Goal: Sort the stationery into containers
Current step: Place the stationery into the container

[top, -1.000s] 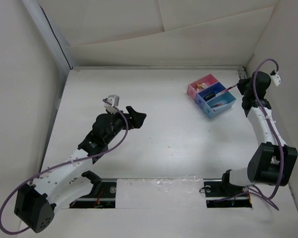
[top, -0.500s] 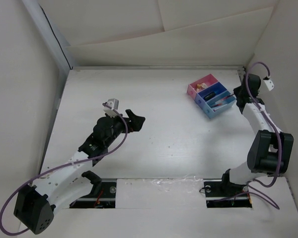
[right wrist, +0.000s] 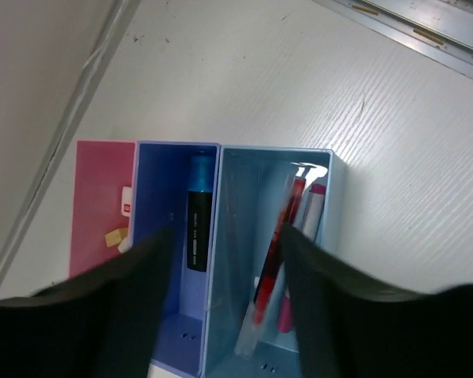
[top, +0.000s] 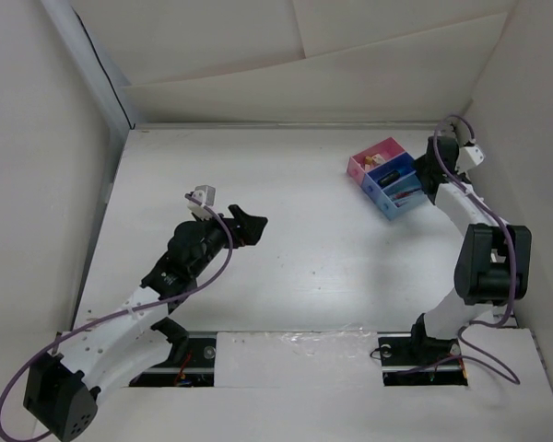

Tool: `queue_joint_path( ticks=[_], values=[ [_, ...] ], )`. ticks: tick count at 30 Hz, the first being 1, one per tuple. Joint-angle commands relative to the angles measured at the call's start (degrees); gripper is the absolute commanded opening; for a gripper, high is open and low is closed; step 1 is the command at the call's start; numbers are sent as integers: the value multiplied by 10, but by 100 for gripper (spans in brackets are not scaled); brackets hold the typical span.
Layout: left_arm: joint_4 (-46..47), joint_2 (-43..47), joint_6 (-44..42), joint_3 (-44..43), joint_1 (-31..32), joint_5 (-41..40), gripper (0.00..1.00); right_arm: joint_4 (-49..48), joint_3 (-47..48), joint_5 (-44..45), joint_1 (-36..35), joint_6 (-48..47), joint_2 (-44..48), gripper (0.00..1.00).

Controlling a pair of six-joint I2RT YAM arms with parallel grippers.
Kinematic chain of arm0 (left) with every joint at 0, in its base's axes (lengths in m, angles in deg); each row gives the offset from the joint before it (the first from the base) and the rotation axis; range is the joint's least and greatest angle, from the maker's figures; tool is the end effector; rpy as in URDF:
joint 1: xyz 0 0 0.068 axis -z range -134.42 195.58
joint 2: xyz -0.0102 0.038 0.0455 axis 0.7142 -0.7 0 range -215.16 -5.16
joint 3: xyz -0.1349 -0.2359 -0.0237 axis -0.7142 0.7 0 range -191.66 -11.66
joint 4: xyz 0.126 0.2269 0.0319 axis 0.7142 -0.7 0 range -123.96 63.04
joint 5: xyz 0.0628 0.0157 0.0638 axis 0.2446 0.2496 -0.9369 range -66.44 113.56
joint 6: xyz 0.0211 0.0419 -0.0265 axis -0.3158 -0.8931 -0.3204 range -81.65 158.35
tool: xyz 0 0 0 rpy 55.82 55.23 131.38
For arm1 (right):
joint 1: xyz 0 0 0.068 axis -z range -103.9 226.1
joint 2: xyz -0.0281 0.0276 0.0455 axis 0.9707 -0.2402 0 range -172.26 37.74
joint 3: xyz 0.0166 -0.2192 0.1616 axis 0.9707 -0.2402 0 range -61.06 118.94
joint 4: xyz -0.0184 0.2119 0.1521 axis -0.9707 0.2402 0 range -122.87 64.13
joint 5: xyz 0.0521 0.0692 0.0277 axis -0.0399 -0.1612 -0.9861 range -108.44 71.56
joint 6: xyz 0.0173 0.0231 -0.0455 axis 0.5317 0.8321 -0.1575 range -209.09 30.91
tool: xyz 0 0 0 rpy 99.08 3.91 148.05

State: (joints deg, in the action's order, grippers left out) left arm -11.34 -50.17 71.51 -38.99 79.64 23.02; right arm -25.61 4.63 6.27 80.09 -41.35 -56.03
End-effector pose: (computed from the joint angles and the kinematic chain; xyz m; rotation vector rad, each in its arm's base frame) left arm 0.1615 -0.1086 0.2791 0.0057 1.6824 -0.8917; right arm 0.3667 -0.0405 0.2531 1.1357 1.7952 -0.0226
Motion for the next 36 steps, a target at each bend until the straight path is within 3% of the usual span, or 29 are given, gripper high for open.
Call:
queue_joint_path(
  ticks=[1, 3, 6, 10, 17, 21, 25, 28, 36],
  values=[
    [11, 20, 6, -7, 0, -4, 99, 6, 31, 14, -5, 1, 19, 68],
    [3, 26, 6, -12, 0, -11, 99, 6, 31, 7, -5, 1, 45, 87],
    [-5, 26, 6, -19, 0, -24, 99, 25, 37, -15, -5, 1, 87, 96],
    [-5, 31, 11, -32, 0, -32, 99, 25, 20, -31, -42, -11, 173, 97],
    [-16, 31, 11, -43, 0, -26, 99, -17, -57, -132, -194, -60, 304, 100],
    [-3, 31, 11, -43, 0, 2, 99, -37, -97, -164, -311, -84, 324, 100],
    [-3, 30, 11, -43, 0, 12, 99, -37, -133, -144, -445, -97, 319, 99],
    [-15, 25, 11, -43, 0, 18, 99, -26, -158, -118, -500, -102, 307, 99],
    [40, 41, 11, 3, 0, 47, 99, -12, -204, -63, -543, -92, 301, 99]
  ],
)
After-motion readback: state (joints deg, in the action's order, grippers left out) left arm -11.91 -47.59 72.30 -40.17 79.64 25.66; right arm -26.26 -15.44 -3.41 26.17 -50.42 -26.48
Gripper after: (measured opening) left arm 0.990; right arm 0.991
